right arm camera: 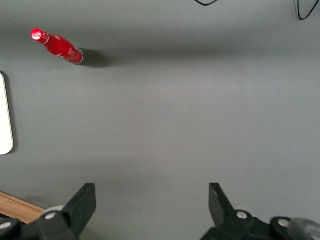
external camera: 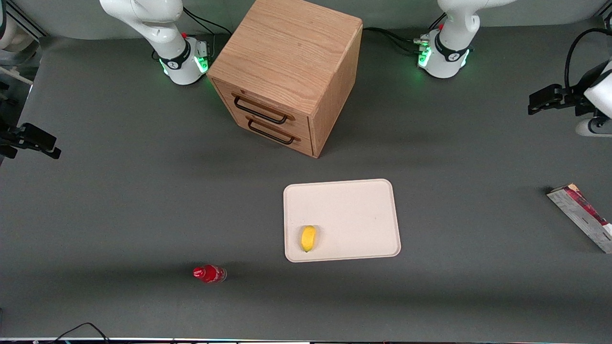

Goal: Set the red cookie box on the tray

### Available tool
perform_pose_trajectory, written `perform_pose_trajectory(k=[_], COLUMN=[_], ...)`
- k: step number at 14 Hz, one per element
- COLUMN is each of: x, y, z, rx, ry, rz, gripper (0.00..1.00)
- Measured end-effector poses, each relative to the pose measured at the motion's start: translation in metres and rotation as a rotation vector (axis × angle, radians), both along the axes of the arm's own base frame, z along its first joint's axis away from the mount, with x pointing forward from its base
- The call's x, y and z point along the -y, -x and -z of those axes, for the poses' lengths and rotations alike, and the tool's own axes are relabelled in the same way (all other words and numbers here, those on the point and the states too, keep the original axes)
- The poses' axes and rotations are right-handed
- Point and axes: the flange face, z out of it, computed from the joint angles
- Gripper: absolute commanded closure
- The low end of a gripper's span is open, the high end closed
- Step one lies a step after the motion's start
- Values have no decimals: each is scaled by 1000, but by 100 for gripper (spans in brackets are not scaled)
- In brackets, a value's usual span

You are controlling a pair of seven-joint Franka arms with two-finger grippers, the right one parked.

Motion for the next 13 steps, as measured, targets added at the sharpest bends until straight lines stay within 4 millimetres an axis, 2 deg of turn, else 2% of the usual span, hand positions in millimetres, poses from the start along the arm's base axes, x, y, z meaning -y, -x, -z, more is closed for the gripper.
perform_pose_trajectory(k=[4, 6, 8, 10, 12, 13], x=[-17, -36, -79, -133, -188, -216], y=[1, -2, -14, -29, -47, -56], z=[-2, 2, 12, 38, 85, 114], rx=[-2, 0, 38, 51, 41, 36], ry=[-1, -3, -9, -37, -58, -73], rz=[-30, -65, -106, -133, -159, -172], gripper=[0, 0, 0, 0, 0, 0])
